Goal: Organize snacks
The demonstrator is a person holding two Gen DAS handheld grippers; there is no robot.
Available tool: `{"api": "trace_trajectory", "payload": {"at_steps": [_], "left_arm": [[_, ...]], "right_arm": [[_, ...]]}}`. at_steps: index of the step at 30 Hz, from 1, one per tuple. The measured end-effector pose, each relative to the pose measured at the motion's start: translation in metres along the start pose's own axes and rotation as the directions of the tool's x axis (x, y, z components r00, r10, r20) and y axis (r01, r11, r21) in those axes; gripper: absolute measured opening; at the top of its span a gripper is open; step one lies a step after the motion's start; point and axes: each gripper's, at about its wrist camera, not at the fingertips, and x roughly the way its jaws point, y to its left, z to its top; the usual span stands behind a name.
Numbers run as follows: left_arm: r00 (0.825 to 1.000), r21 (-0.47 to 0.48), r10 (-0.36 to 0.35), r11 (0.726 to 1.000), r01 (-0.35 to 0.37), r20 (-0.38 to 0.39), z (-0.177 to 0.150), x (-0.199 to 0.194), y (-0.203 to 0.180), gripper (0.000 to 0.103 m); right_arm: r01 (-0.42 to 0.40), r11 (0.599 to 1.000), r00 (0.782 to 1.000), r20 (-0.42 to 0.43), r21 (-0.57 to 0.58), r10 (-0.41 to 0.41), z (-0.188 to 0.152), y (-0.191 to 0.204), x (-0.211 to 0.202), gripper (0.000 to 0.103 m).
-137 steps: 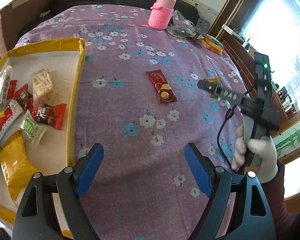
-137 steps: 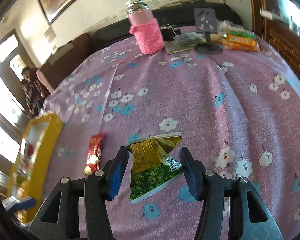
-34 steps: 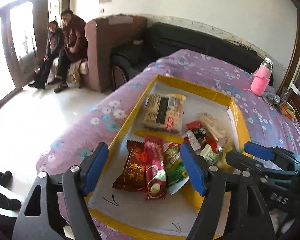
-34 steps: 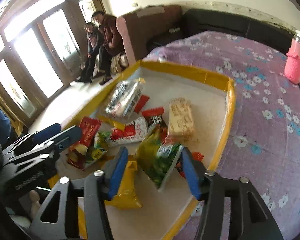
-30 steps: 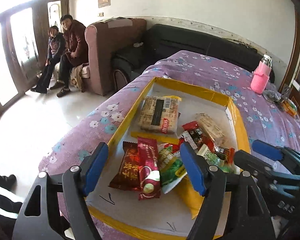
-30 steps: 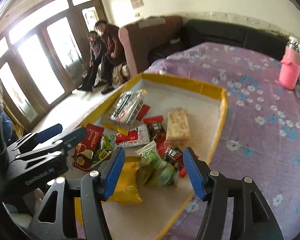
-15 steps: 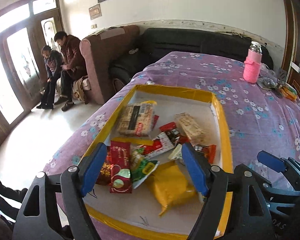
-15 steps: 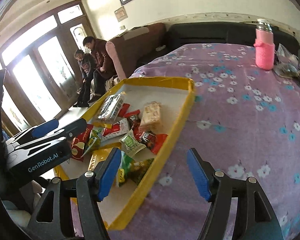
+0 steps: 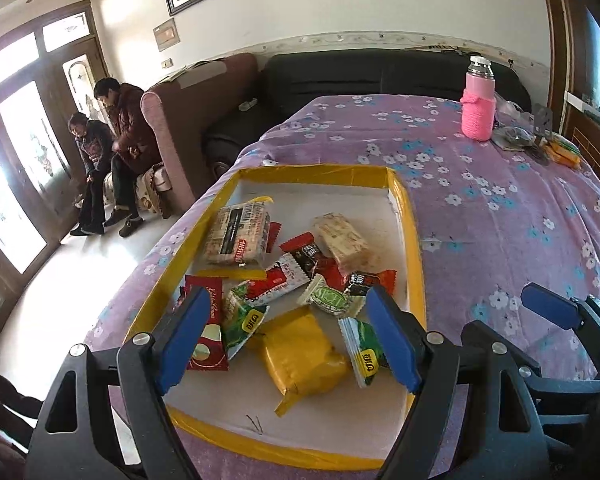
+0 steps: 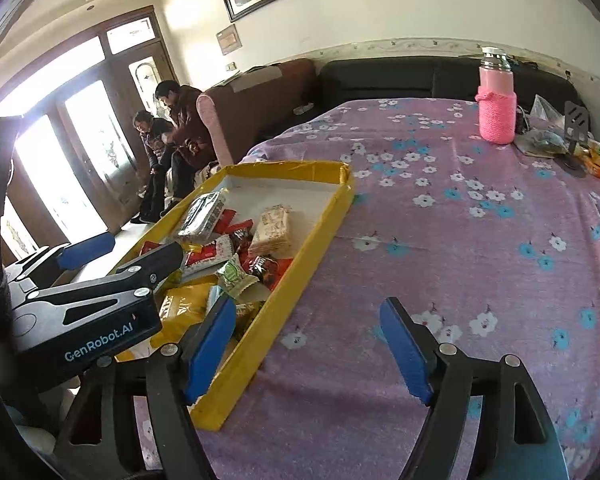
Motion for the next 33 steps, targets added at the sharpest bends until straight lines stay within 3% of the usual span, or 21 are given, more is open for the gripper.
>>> {"api": "trace_trajectory", "payload": {"at_steps": [17,24,26,28,30,33], "left_arm": [[0.999,0.008,0.007,1.0,-0.008,0.04,-0.005,-0.018,-0.009,0.081],[0.993,-0.015,0.038,0.999,-0.037,0.113,-0.006,-0.037,-0.005,0.081],[0.981,-0.029,0.078,0.997,-0.075,0.176,-0.007,-0.05,-0.003,0.081],[0.954,-0.048,0.143,0.99,-0.135,0.263,-0.007,-0.072,-0.001,0.085],[0.914,-0.077,0.216,0.976,-0.202,0.342,-0.009,-0.095,0.002,0.096],[0.87,-0.11,0.273,0.962,-0.25,0.411,-0.018,-0.118,0.005,0.103]], "right_arm": [[0.035,0.999,0.999,0.008,-0.007,-0.034,-0.011,-0.005,-0.013,0.078],[0.048,0.999,0.999,0.02,0.022,-0.049,-0.015,-0.011,-0.023,0.079],[0.052,0.998,0.998,0.03,0.025,-0.053,-0.016,-0.01,-0.029,0.079],[0.054,0.998,0.998,0.042,0.021,-0.055,-0.018,-0.008,-0.035,0.079],[0.058,0.998,0.997,0.058,0.014,-0.059,-0.02,-0.004,-0.043,0.079],[0.065,0.998,0.994,0.087,-0.004,-0.064,-0.023,0.004,-0.058,0.079]]}}
